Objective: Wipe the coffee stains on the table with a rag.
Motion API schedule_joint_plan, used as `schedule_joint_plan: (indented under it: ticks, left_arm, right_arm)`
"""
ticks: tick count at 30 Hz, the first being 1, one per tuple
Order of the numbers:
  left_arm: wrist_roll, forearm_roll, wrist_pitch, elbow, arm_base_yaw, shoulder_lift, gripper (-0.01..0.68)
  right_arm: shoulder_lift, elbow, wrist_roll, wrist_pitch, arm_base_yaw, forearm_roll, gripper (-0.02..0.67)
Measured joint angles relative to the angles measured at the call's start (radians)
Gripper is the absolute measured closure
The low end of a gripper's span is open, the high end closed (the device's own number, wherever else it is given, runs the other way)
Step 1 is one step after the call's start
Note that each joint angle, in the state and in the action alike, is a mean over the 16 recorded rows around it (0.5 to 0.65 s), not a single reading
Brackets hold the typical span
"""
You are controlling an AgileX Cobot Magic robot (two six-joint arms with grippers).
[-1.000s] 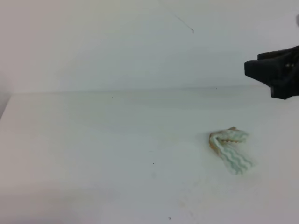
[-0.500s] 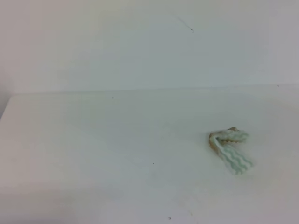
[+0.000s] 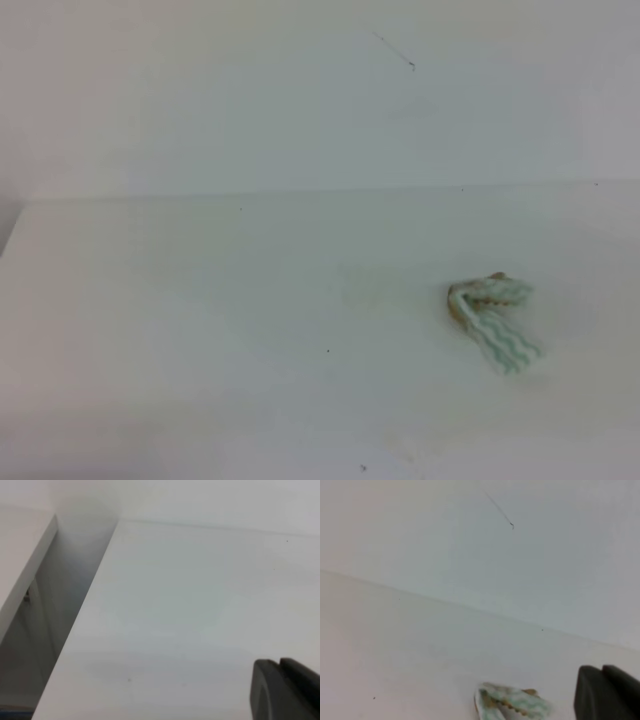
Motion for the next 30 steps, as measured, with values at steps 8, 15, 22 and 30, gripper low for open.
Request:
schedule_joint_plan:
  ticks: [8, 15, 22, 30]
  left_arm:
    - [0.0, 0.0, 0.0, 0.0, 0.0, 0.0, 0.672]
    - [0.0, 0.0, 0.0, 0.0, 0.0, 0.0, 0.672]
    - [0.0, 0.0, 0.001, -0.002, 0.0, 0.002, 0.672]
    - [0.0, 0.0, 0.001, -0.002, 0.0, 0.002, 0.672]
  right_arm:
    - [-0.144, 0.02, -0.102, -0.095, -0.005, 0.021, 0.648]
    - [-0.398, 0.119, -0.159, -0.208, -0.009, 0.165, 0.648]
    - [-0.593, 0.266, -0.172, -0.241, -0.009, 0.318, 0.648]
    - [-0.661, 0.38, -0.001, -0.18, -0.01, 0.205, 0.648]
